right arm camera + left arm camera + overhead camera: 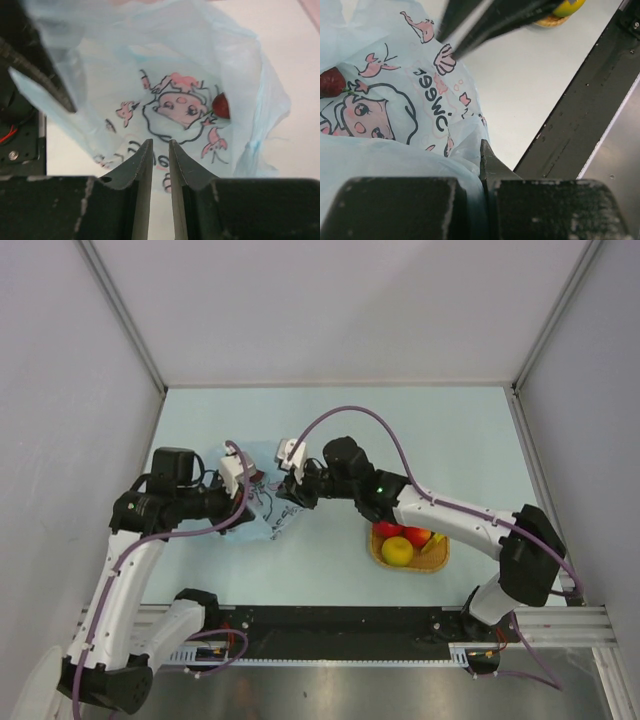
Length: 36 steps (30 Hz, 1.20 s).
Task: Take the fake fruits out of the plastic bag
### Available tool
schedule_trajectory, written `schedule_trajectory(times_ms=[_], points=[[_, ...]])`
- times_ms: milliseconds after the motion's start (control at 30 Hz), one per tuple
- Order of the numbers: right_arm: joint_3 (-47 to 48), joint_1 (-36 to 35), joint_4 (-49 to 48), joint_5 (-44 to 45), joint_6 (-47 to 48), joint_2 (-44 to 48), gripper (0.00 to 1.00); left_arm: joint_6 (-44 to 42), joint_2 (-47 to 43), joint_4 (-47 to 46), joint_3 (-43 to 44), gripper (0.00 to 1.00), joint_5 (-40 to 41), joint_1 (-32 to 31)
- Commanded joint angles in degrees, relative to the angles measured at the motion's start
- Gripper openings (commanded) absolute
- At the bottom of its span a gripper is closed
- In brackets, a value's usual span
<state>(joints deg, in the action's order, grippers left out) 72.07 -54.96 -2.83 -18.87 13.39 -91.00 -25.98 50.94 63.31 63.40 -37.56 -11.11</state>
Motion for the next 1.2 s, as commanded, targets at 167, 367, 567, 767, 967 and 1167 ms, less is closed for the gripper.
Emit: schedule_trajectory(times_ms=[167, 367, 567, 767, 967, 1167], points=[[-2.8, 2.5, -1.4, -2.9, 1.1, -2.9, 0.34, -9.2, 0.1, 6.9, 3.5, 0.00, 1.4, 0.3], [-1.1, 3.7, -9.6, -0.4, -6.3, -10.1, 0.46, -9.6, 0.2, 4.3, 8.5, 0.00, -10.3, -1.1], [6.0, -0.5, -9.0, 3.9, -3.6, -22.7, 0.51, -9.0, 1.3, 6.9, 14.2, 0.00, -10.5, -2.4], [-8.1, -2.2, 2.0, 0.5, 0.9, -7.3, 0.41, -8.3, -2.3, 6.5, 12.2, 0.00, -4.1, -2.3], [-11.5, -1.3, -0.2, 0.4, 1.4, -3.3, 0.43, -9.8, -4.0, 7.5, 11.2, 0.00, -1.1, -1.9], [-3.8, 0.0, -6.7, 0.5, 0.4, -13.1, 0.45, -14.2, -2.9, 8.3, 3.9, 0.00, 1.0, -1.9]])
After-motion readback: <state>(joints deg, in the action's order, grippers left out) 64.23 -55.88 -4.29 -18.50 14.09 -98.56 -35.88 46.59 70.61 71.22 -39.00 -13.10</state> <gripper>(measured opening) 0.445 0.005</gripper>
